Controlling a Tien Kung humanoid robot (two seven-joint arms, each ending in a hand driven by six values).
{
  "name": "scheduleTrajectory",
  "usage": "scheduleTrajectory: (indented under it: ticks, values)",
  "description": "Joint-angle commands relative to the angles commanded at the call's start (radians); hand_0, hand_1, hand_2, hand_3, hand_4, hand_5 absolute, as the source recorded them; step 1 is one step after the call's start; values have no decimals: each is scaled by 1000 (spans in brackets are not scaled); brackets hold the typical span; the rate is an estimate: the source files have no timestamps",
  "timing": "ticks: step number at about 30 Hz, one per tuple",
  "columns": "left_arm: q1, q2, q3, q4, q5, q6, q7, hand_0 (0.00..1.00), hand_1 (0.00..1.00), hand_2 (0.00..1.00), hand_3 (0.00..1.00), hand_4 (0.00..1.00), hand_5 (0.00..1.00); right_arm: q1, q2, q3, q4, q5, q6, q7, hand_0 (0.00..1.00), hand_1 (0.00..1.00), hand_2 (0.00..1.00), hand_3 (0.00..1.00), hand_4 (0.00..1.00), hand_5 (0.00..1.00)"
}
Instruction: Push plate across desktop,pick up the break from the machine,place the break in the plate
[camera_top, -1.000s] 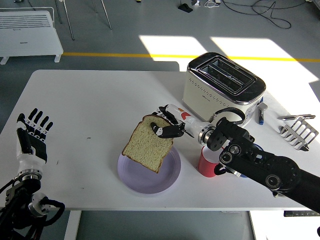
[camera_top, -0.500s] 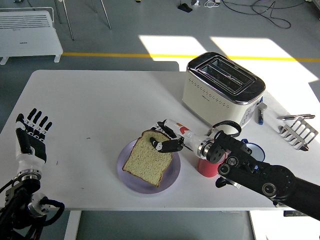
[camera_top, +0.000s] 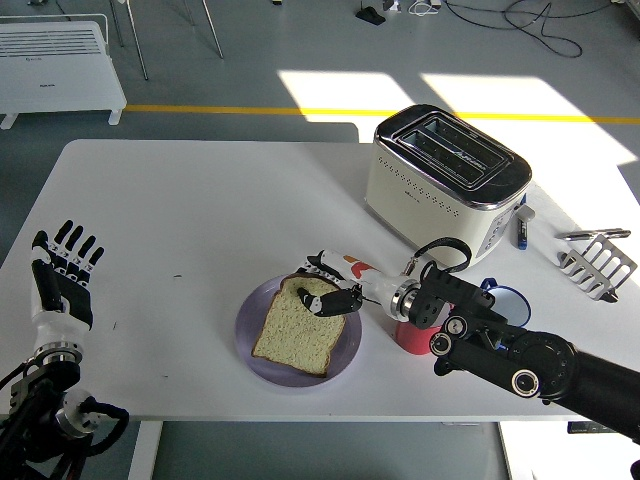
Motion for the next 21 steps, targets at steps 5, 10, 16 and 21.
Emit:
scheduleTrajectory:
  ticks: [5, 10, 16, 21]
  values:
    - [1, 0, 2, 1, 0, 0, 0, 766, 816, 869, 804, 588, 998, 3, 7, 10, -15, -38, 1, 13, 639, 668, 634, 675, 581, 253]
    - [-2, 0, 4, -1, 0, 6, -1, 766, 816, 869, 804, 588, 998, 6, 9, 18, -23, -75, 33, 13, 639, 668, 634, 675, 581, 253]
    - [-7, 0, -4, -5, -1, 9, -6, 766, 815, 869, 803, 588, 998, 7, 12, 26, -32, -102, 48, 34, 784, 777, 778, 775, 628, 252]
    - [-9, 0, -8, -6, -4, 12, -12, 765, 815, 868, 802, 587, 998, 11, 17, 37, -38, -130, -12, 68, 916, 863, 910, 861, 671, 269]
